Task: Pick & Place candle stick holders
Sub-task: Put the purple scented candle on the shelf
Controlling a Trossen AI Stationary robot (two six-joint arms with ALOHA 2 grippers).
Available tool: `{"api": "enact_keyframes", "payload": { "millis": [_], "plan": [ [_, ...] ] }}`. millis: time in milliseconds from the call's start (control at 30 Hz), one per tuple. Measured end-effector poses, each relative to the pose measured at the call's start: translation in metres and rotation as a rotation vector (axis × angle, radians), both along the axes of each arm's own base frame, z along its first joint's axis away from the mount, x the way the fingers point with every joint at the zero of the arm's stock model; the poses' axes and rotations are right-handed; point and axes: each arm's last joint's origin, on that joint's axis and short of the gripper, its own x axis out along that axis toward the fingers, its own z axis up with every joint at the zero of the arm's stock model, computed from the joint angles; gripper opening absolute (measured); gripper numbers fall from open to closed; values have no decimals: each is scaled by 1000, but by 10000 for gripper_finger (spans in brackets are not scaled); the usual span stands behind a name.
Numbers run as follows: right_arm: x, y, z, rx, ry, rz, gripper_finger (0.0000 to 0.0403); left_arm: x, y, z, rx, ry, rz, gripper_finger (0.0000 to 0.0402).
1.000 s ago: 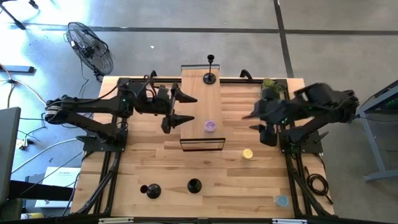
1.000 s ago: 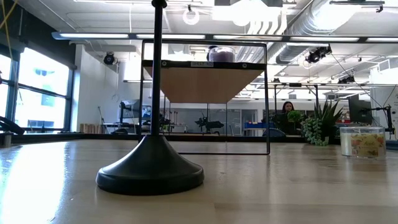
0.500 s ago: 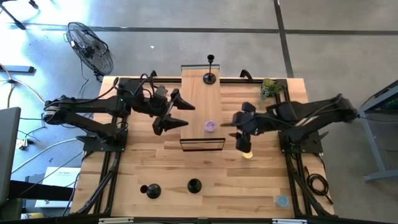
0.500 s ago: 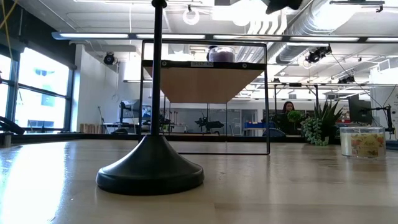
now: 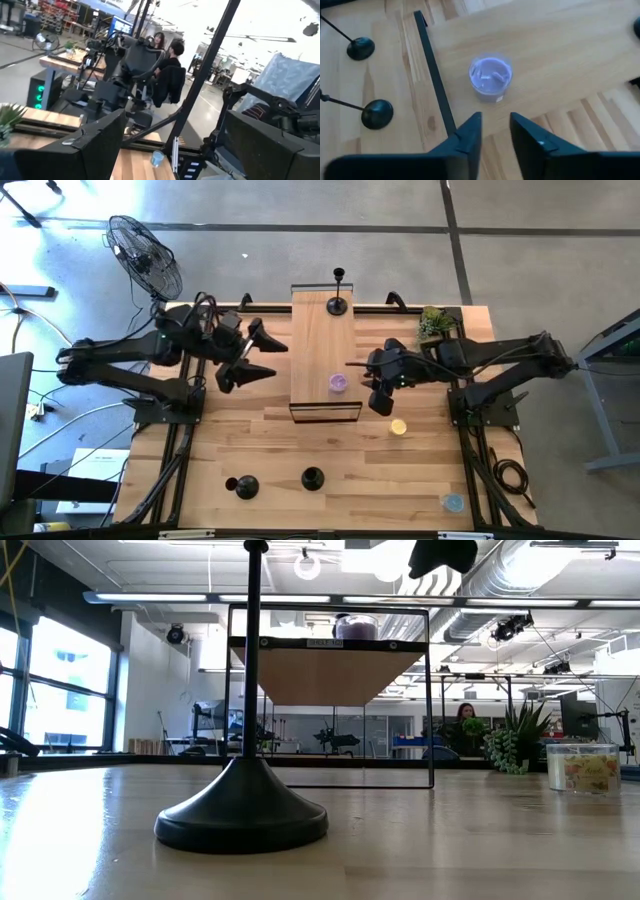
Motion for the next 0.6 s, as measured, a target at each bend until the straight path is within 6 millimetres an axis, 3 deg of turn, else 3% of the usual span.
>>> {"api": "enact_keyframes", "payload": {
  "millis": [167, 333, 600],
  "plan": [
    [-6, 0, -5, 33, 73, -37, 8, -16, -1, 0, -6, 48, 1, 335],
    [-3, 0, -8, 29, 47, -34, 13, -30, -3, -2, -10, 96, -10, 335],
    [11, -3, -61, 96, -19, 20, 2, -44, -3, 0, -13, 97, -9, 335]
  ]
}}
